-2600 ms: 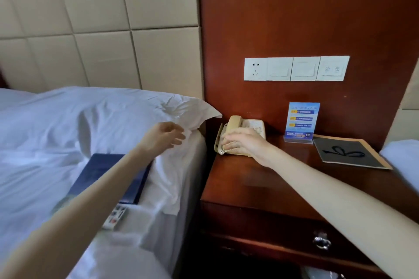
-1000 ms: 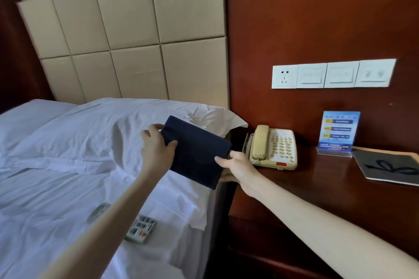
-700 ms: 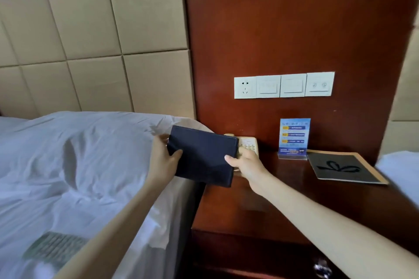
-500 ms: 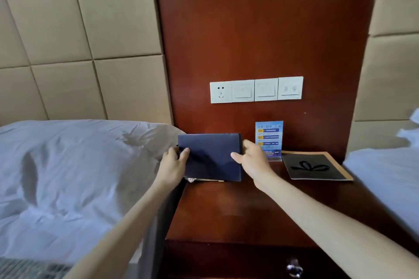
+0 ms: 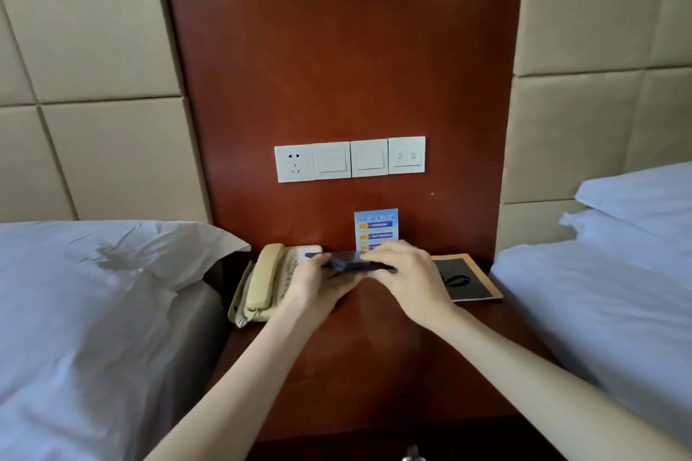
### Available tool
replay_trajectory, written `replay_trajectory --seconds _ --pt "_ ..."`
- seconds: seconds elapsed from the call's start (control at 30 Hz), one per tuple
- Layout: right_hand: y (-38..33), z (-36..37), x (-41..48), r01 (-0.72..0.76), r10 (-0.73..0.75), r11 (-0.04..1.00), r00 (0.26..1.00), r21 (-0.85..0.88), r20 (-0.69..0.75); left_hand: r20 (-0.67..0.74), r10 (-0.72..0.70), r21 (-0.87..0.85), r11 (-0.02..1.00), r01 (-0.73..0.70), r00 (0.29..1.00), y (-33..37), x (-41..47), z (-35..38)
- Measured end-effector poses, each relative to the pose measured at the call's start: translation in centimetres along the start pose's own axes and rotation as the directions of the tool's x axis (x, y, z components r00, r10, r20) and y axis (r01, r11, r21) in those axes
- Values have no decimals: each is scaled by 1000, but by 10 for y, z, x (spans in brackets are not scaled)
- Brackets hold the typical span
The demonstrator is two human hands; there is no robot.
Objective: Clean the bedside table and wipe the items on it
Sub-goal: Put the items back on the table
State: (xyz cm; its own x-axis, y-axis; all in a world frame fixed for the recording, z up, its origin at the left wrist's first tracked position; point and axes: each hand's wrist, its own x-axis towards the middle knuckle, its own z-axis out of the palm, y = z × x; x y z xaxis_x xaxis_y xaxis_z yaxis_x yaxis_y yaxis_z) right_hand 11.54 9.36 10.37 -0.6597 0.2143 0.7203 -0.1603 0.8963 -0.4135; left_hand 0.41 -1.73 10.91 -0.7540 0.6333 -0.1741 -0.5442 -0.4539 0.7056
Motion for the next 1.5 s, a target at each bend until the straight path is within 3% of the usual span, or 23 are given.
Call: replay_trajectory --seconds 0.13,0.27,0.37,0.47,0.53,0.67,0.73,0.9,1.2,1.43,1.5 --pt "33 -10 -5 -28 33 997 997 -68 72 26 81 77 994 -82 996 -20 19 9" --pt "73 -23 -20 -297 293 954 951 30 94 28 96 128 987 -98 995 -41 36 6" --pt "93 -31 -29 -554 541 826 831 105 130 28 73 228 971 -77 997 -59 46 5" --pt "104 -34 -32 -760 659 571 650 310 378 68 53 303 950 -72 996 -74 53 7" --pt "108 -35 -34 -795 673 479 604 372 426 92 31 342 938 -61 995 -84 58 12" --pt "120 -38 -34 -772 739 377 584 512 336 128 -4 426 903 -52 992 -97 64 27" --pt "129 -40 -33 -773 790 328 539 543 291 161 -23 494 867 -60 987 -99 67 34" --pt "145 -39 -25 -794 847 237 451 560 282 166 -54 746 660 -89 985 -107 76 40" --pt "174 -21 -11 -850 891 212 371 482 262 174 73 943 276 -188 982 -125 100 27" --pt "188 -16 -6 -863 875 310 423 398 235 243 61 961 125 -249 968 -127 104 18" --pt "187 -12 -11 -863 865 385 461 327 198 253 41 962 101 -255 967 -129 103 15"
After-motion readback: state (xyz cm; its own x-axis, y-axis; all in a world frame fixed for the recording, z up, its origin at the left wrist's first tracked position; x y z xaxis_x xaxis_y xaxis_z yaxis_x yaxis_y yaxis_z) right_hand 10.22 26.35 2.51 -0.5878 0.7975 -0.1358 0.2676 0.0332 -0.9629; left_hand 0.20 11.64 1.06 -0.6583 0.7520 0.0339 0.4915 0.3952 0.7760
